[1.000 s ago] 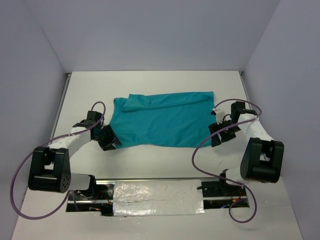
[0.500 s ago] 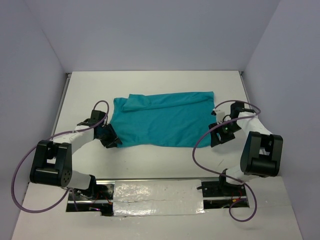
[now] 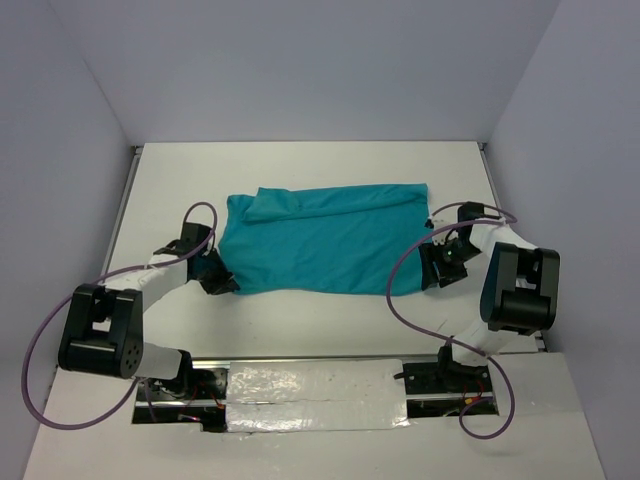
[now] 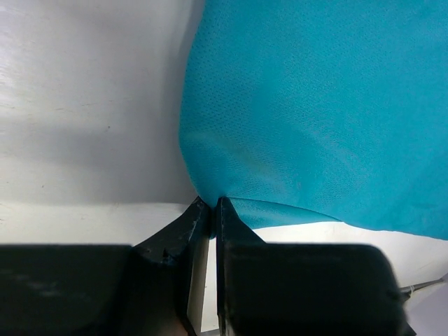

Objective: Fold and stack the t-shirts
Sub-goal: Grap the side of the flattened tshirt closest away from the robot with both arms, then fold the other side of the tshirt into a rectangle

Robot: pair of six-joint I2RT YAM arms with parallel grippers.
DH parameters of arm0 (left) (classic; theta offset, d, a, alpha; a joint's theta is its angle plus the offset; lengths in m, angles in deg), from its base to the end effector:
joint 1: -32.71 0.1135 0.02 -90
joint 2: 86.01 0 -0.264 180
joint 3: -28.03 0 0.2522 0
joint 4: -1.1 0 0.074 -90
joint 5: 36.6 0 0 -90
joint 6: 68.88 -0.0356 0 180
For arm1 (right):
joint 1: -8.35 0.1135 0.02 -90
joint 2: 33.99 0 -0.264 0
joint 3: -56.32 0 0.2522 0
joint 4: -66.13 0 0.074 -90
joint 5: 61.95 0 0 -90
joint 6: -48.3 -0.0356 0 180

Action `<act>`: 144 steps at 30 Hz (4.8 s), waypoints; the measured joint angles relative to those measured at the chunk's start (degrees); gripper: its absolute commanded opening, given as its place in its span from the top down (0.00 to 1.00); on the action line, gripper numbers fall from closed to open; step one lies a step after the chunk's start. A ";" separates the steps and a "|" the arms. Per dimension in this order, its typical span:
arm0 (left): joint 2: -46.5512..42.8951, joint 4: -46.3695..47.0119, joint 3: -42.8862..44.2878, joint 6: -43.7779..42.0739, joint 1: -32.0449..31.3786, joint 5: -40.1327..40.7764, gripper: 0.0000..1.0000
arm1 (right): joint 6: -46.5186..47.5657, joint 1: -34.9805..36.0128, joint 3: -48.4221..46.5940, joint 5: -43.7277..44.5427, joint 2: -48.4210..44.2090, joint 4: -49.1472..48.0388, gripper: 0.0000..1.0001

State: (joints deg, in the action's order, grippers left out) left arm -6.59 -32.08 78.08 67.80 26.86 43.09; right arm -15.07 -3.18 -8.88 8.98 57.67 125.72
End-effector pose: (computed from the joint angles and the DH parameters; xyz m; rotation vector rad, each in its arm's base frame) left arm 0.2397 -0.0310 0.1526 -0.9005 2.5928 -0.5186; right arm 0.2579 -0.0407 0.1576 -0.4028 2.9094 0.4331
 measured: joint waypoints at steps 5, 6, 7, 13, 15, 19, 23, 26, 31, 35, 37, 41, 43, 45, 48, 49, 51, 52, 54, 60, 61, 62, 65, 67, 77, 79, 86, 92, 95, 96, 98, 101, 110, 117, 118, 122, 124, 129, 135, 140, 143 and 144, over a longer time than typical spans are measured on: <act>-0.26 -0.13 -0.07 0.00 0.00 0.24 0.81 | -0.17 0.00 -0.13 -0.15 0.33 -0.13 0.35; -0.31 -0.15 -0.07 0.00 0.00 0.24 0.81 | -0.17 0.00 -0.17 -0.17 0.39 -0.15 0.36; -0.35 -0.17 -0.07 0.00 0.00 0.26 0.81 | -0.17 -0.02 -0.26 -0.24 0.50 -0.17 0.39; -0.46 -0.31 -0.07 0.00 0.00 0.24 0.82 | -0.17 -0.13 -2.25 -2.01 3.13 -0.24 0.55; -0.52 -0.33 -0.07 0.00 0.00 0.24 0.82 | -0.04 -0.13 -2.25 -2.58 3.41 -0.52 0.63; -0.87 -0.35 -0.07 0.09 0.00 0.22 0.85 | 0.63 -0.13 -2.25 -3.34 4.09 -0.70 0.81; -2.99 -0.74 -0.07 0.09 0.00 0.22 0.92 | 1.92 -0.55 -2.25 -4.55 3.93 0.04 0.95; -5.73 -1.62 0.35 0.07 0.00 0.22 0.99 | 3.39 -1.36 -2.84 -5.68 1.84 2.29 1.00; -10.58 -3.37 3.89 0.04 0.00 0.22 1.00 | 6.43 -3.08 -10.21 -9.90 -4.31 8.22 1.00; -13.27 -3.74 7.04 0.04 0.00 0.20 1.00 | 7.63 -3.76 -16.17 -13.86 -6.86 9.68 1.00; -13.70 -3.74 8.41 0.07 0.00 0.20 1.00 | 7.74 -3.80 -17.73 -15.76 -6.97 9.79 1.00; -13.03 -3.50 10.51 0.20 0.00 0.13 1.00 | 6.97 -3.80 -18.56 -18.29 -6.32 9.57 1.00; -11.30 -3.04 11.91 0.24 0.00 0.00 1.00 | 6.14 -3.80 -19.43 -19.19 -4.76 9.38 1.00; -8.96 -2.51 13.42 0.26 0.04 -0.07 1.00 | 5.27 -3.78 -20.76 -19.67 -2.51 8.90 1.00; -5.25 -1.95 15.87 0.26 0.50 -0.48 1.00 | 3.82 -3.80 -22.97 -20.02 1.22 8.09 1.00; -4.02 -1.77 16.87 0.24 0.85 -0.70 1.00 | 3.32 -3.80 -23.69 -20.17 2.29 7.80 1.00; -1.66 -1.29 18.78 0.26 1.77 -1.22 1.00 | 2.08 -3.80 -24.94 -20.31 4.22 7.19 1.00; -0.70 -1.14 19.69 0.26 2.25 -1.49 1.00 | 1.27 -3.80 -25.46 -20.35 4.94 7.06 1.00; 1.20 -0.79 21.70 0.26 3.19 -1.99 1.00 | -0.15 -3.80 -26.38 -20.46 6.16 6.84 1.00; 7.13 -0.02 27.65 0.26 5.25 -3.45 1.00 | -5.44 -3.78 -28.87 -20.87 9.55 5.01 1.00; 8.33 0.15 28.68 0.26 5.40 -3.69 1.00 | -6.51 -3.78 -29.42 -20.90 10.27 4.50 1.00; 9.22 0.24 29.38 0.26 5.49 -3.91 1.00 | -7.30 -3.78 -29.81 -20.87 10.88 4.09 1.00; 13.29 0.20 32.68 0.31 6.05 -4.98 1.00 | -9.46 -3.63 -31.80 -20.81 13.22 3.19 1.00; 16.46 0.44 35.06 0.39 6.45 -5.55 1.00 | -10.84 -3.34 -33.44 -20.57 15.02 2.43 1.00; 29.77 -0.70 46.12 1.57 7.39 -6.56 1.00 | -14.88 -1.79 -38.16 -18.64 21.84 -1.29 1.00; 31.74 -1.18 47.65 1.53 7.39 -6.51 1.00 | -15.30 -1.77 -38.25 -18.34 22.47 -1.77 1.00; 37.48 -3.26 52.78 1.38 7.58 -6.51 1.00 | -16.68 -1.73 -38.25 -17.07 23.39 -3.37 1.00; 39.50 -3.98 56.54 1.31 7.61 -6.60 1.00 | -17.18 -1.70 -38.27 -15.65 23.39 -4.48 1.00; 39.52 -4.15 57.79 1.33 7.61 -6.82 1.00 | -17.42 -1.57 -38.27 -14.86 23.39 -4.74 1.00; 39.58 -4.15 58.16 1.33 7.61 -6.91 1.00 | -17.62 -1.57 -38.27 -14.60 23.39 -4.76 1.00; 40.13 -4.57 59.39 1.31 7.61 -6.97 1.00 | -17.77 -1.49 -38.27 -14.14 23.39 -4.76 1.00; 41.38 -4.59 60.87 1.33 7.61 -7.02 1.00 | -17.84 -1.46 -38.27 -13.51 23.39 -4.76 1.00; 47.63 -6.05 64.50 1.31 7.61 -7.08 1.00 | -18.05 -1.36 -38.27 -12.26 24.44 -5.09 1.00; 48.98 -7.34 66.07 1.31 7.61 -6.56 1.00 | -18.53 -1.36 -38.27 -11.82 24.68 -6.51 1.00; 48.98 -7.28 66.23 1.31 7.58 -6.51 1.00 | -18.60 -1.33 -38.27 -11.74 24.74 -6.71 1.00; 48.98 -7.34 66.58 1.33 7.58 -6.47 1.00 | -19.23 -1.33 -38.27 -11.72 24.92 -7.34 1.00; 48.98 -7.37 66.58 1.31 7.61 -6.43 1.00 | -19.58 -1.33 -38.25 -11.78 24.90 -7.69 1.00; 49.00 -7.45 66.58 1.31 7.61 -6.27 1.00 | -20.96 -1.33 -38.25 -11.74 24.96 -9.07 0.94; 49.03 -7.45 66.58 1.31 7.61 -6.16 0.97 | -21.55 -1.14 -38.88 -10.93 26.03 -9.33 0.66; 49.03 -7.21 66.58 1.33 7.72 -6.05 0.86 | -20.61 -1.14 -39.01 -9.97 25.79 -9.40 0.50; 49.03 -7.04 66.58 1.42 7.72 -6.10 0.74 | -18.80 -1.14 -39.01 -9.60 24.17 -9.40 0.46; 49.03 -6.91 66.58 1.38 7.72 -6.12 0.69 | -17.97 -1.14 -39.10 -9.64 23.34 -9.38 0.46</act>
State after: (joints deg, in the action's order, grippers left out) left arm 42.43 -38.99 144.66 69.17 34.58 36.97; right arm -33.04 -4.31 -47.98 -0.66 81.01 116.34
